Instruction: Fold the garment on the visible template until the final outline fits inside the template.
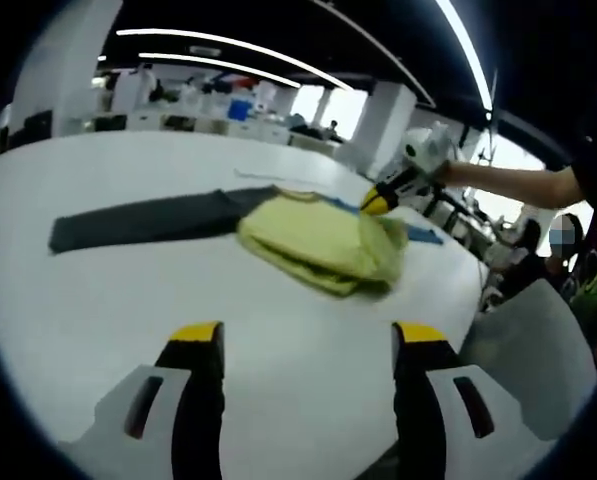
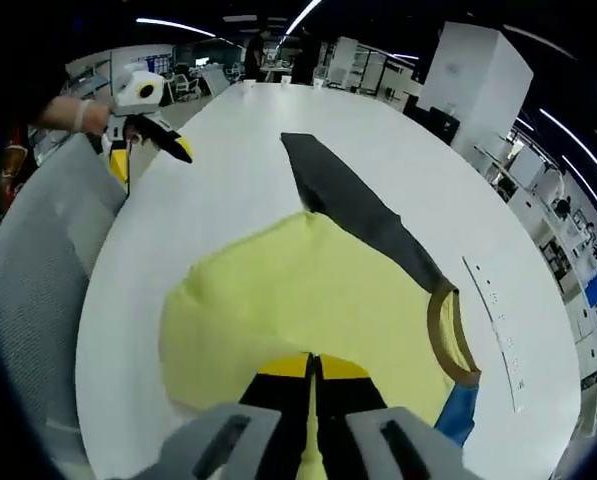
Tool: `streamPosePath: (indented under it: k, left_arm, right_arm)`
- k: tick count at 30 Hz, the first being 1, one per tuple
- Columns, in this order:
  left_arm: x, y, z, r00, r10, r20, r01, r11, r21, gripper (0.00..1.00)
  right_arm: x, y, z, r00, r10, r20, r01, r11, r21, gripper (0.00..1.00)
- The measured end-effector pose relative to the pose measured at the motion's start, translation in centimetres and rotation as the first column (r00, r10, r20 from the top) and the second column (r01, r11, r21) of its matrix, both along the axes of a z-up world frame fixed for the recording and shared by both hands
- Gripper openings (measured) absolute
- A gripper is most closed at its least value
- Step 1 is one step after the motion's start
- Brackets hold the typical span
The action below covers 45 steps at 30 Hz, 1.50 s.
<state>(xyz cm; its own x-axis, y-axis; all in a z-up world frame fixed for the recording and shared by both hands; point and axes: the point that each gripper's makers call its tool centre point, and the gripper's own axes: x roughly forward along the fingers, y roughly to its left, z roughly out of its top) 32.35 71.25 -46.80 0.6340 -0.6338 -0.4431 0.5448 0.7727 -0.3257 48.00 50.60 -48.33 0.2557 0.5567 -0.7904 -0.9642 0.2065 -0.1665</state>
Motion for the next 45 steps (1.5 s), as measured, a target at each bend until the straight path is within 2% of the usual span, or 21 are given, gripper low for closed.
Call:
streamPosePath:
  k: [4,9,12,16,18,22,24,26,27,28,29,30,32,35,37,42,45]
  left_arm:
    - [-0.1,0.0,-0.1,1.0,0.001,-0.007,-0.001,1.0,0.0,0.64]
    - [0.1,-0.3,-0.2,1.0,-0.003,-0.009,0.003,1.0,0.0,0.63]
    - [0.1,-0.4,-0.1,1.0,-0.001,-0.009,0.001,1.0,-0.007,0.63]
    - [0.3,-0.3,0.0,1.0,0.002,-0.01,-0.002,1.0,-0.007,0.63]
    - [0.3,-0.1,-0.1,1.0,0.006,-0.009,-0.006,1.0,-0.008,0.63]
    - [0.3,-0.1,-0.1,1.0,0.006,-0.009,-0.006,1.0,-0.01,0.63]
    - [0.2,0.0,-0.2,1.0,0.008,-0.008,-0.008,1.0,-0.008,0.63]
    - [0.2,0.1,-0.2,1.0,0.012,-0.008,-0.012,1.0,-0.013,0.63]
    - [0.1,0.2,-0.2,1.0,0.014,-0.007,-0.015,1.0,-0.015,0.63]
    - [0.1,0.2,-0.3,1.0,0.016,-0.009,-0.017,1.0,-0.02,0.63]
    - [0.1,0.2,-0.3,1.0,0.02,-0.01,-0.02,0.999,-0.025,0.63]
    - [0.1,0.2,-0.4,1.0,0.02,-0.009,-0.02,1.0,-0.024,0.63]
    - [0.2,0.3,-0.5,1.0,0.016,-0.008,-0.016,1.0,-0.019,0.63]
    - [0.4,0.3,-0.6,1.0,0.009,-0.007,-0.009,1.0,-0.019,0.63]
    - [0.5,0.1,-0.4,1.0,0.006,-0.004,-0.006,1.0,-0.018,0.63]
    - [0.8,-0.5,0.0,1.0,-0.006,0.005,0.006,1.0,-0.018,0.64]
    - [1.1,-0.7,0.3,1.0,-0.015,0.011,0.015,1.0,-0.016,0.64]
  right_arm:
    - [0.9,0.2,-1.0,1.0,0.001,0.001,-0.001,1.0,-0.009,0.0]
    - [1.5,-0.1,-2.7,0.999,-0.038,-0.033,0.038,0.999,-0.017,0.0]
    - [1.6,0.1,-3.1,0.998,-0.049,-0.048,0.049,0.999,-0.002,0.0]
    - [1.8,-0.3,-4.3,0.997,-0.054,-0.048,0.053,0.998,-0.017,0.0]
    - [1.9,-0.3,-4.7,0.994,-0.083,-0.066,0.083,0.997,0.0,0.0]
    - [1.9,-0.4,-5.0,0.994,-0.097,-0.059,0.097,0.995,0.006,0.0]
    - [2.1,-0.6,-4.5,0.993,-0.113,-0.038,0.114,0.993,0.025,0.0]
    - [2.6,-0.7,-3.3,0.981,-0.187,-0.055,0.193,0.973,0.123,0.0]
    - [2.8,-0.7,-2.4,0.968,-0.235,-0.081,0.247,0.95,0.191,0.02]
    - [2.9,-0.9,-1.8,0.958,-0.268,-0.104,0.285,0.929,0.235,0.08]
    - [3.0,-0.9,-0.9,0.942,-0.3,-0.149,0.333,0.893,0.304,0.13]
    - [2.9,-1.1,-0.4,0.934,-0.316,-0.167,0.355,0.874,0.331,0.18]
    - [2.9,-1.8,0.5,0.925,-0.343,-0.163,0.38,0.846,0.374,0.24]
    - [2.3,-2.8,1.4,0.896,-0.389,-0.214,0.444,0.788,0.427,0.36]
    - [1.9,-3.3,1.7,0.892,-0.399,-0.212,0.452,0.773,0.445,0.42]
    - [0.7,-5.1,1.4,0.877,-0.43,-0.213,0.479,0.759,0.44,0.46]
    - [-0.1,-5.6,2.0,0.865,-0.447,-0.227,0.5,0.732,0.463,0.54]
